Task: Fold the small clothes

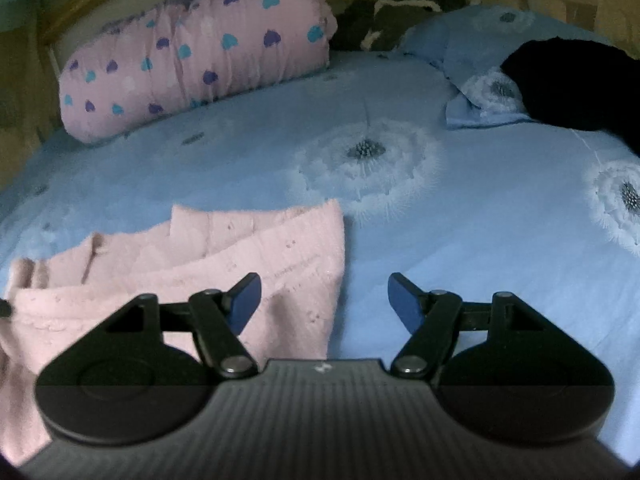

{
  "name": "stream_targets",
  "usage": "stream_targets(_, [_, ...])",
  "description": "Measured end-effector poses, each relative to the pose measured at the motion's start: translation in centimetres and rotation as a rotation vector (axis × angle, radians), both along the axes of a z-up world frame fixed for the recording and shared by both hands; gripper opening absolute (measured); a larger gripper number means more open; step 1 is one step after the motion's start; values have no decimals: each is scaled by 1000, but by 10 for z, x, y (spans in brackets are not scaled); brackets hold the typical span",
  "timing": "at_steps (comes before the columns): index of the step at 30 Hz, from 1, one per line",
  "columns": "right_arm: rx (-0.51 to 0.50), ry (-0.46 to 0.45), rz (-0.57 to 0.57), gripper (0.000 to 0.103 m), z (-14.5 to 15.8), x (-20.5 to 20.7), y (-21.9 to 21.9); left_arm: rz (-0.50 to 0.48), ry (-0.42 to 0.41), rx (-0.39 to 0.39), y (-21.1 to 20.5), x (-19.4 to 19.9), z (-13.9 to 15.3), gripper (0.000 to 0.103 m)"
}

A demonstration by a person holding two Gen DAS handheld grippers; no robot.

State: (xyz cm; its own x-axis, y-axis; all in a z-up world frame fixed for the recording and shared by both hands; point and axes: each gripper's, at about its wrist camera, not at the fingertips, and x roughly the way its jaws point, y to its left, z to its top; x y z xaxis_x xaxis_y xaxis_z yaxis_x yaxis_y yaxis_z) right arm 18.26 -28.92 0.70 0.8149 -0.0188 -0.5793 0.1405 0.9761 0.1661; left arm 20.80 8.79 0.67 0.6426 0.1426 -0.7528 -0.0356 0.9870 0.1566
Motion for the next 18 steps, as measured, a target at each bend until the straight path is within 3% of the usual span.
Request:
stream_targets(6, [18, 48, -1, 72, -8, 8, -3, -5, -42, -92, 12, -8, 6, 11])
stream_targets(18, [29, 25, 7, 72, -2, 2, -3, -32, -73, -237, 10, -11, 10, 16])
